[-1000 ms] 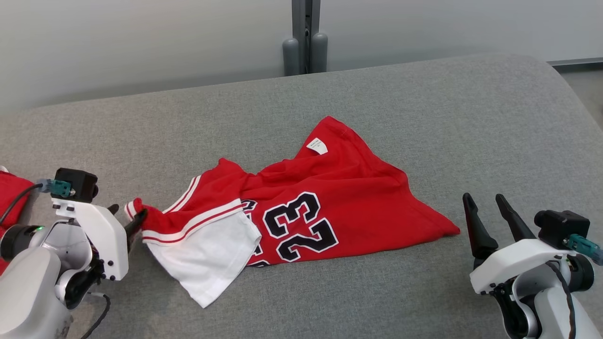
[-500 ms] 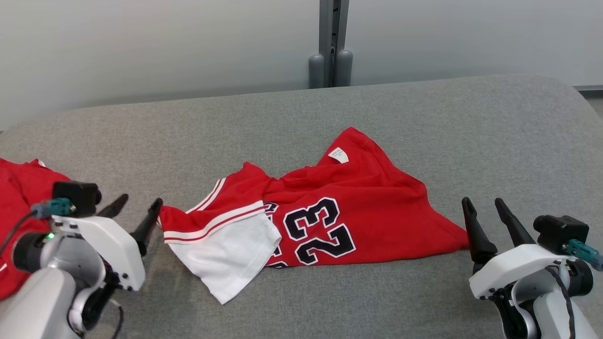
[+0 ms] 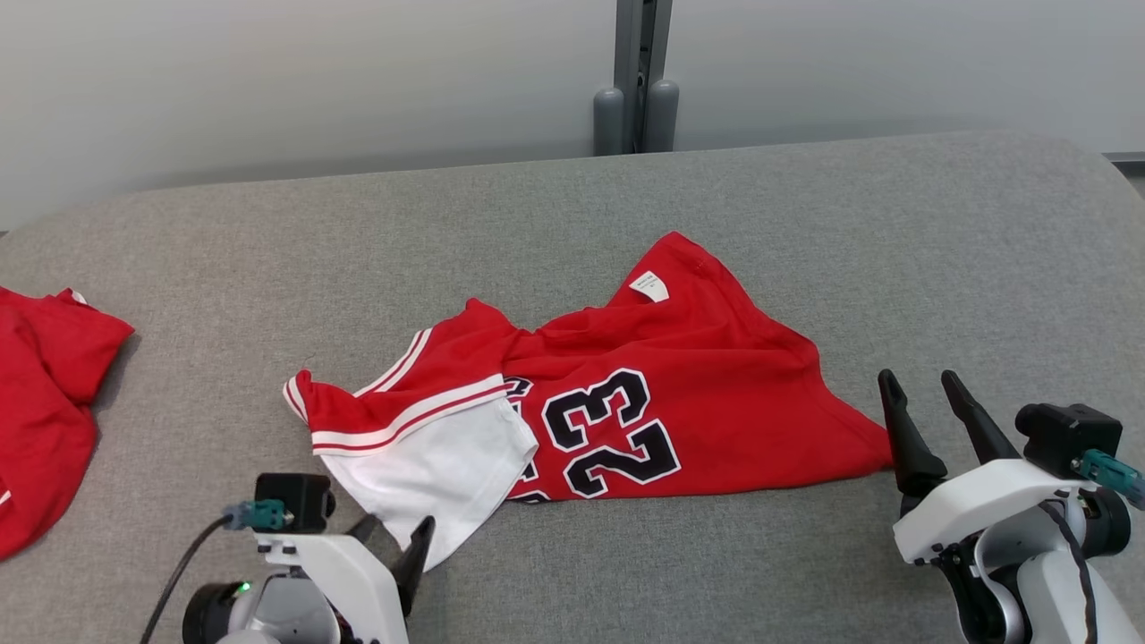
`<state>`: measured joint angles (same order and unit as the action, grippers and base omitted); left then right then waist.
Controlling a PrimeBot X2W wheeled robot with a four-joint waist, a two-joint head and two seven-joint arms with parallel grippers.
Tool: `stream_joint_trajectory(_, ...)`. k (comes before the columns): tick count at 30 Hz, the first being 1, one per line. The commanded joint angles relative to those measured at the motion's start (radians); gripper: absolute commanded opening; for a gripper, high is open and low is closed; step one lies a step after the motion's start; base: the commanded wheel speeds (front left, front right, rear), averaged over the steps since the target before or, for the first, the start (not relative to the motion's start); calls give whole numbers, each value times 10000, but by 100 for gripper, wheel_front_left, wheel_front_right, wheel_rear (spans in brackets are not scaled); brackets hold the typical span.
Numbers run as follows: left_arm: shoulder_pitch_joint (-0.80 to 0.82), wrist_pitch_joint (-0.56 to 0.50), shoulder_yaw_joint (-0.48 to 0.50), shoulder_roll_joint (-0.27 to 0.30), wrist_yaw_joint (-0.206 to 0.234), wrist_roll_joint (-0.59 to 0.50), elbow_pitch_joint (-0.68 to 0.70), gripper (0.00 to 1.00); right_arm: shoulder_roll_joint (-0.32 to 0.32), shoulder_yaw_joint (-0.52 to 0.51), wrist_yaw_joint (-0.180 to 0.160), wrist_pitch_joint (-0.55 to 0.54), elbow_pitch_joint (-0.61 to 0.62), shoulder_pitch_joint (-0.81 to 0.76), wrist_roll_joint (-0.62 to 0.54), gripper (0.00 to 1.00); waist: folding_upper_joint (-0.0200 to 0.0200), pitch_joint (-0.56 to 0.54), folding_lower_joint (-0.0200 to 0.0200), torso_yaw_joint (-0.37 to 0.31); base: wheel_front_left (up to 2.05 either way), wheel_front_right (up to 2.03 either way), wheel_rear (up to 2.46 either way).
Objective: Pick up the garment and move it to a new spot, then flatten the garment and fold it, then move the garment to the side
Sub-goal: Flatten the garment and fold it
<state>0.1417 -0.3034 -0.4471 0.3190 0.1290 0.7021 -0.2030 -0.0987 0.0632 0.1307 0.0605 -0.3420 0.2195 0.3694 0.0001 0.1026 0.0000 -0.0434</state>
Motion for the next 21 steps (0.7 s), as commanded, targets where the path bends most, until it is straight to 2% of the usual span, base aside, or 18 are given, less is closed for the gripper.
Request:
stream_joint_trajectory(1,-143,-108,-79,-34,52,70,-79,100,-76,-26,2,-60,33,25,-18,100,-1,34,0,-28,0,0,0)
stream_joint_trajectory(5,-138,-355,-193,-80,158,113,-346,100,-75,-50,2,-81,44,41,-21,100,-1,122,0,-73,0,0,0)
stream_joint_trajectory(11,96,-705,-405,-258,-48,245,-946,100,-41,-43,2,-88,-1,122,-49,100,-1,224,0,-118,0,0,0)
stream_joint_trajectory(12,110,-783,-482,-317,-110,285,-1032,76,-36,-42,2,-87,-14,129,-54,100,-1,234,0,-122,0,0,0)
stream_joint_trajectory(13,141,-830,-554,-377,-182,308,-1099,40,-28,-36,2,-78,-28,128,-53,100,-1,242,0,-122,0,0,0)
stream_joint_trajectory(14,191,-847,-588,-404,-239,316,-1153,0,-20,-35,2,-64,-46,120,-57,100,-1,248,0,-120,0,0,0)
stream_joint_trajectory(17,236,-835,-661,-405,-348,314,-1239,0,-7,-23,2,-26,-117,90,-63,100,-1,211,0,-101,0,0,0)
stream_joint_trajectory(21,141,-738,-527,-88,-351,274,-1057,0,-3,-55,2,-10,-192,-9,-72,100,-1,77,0,-17,0,0,0)
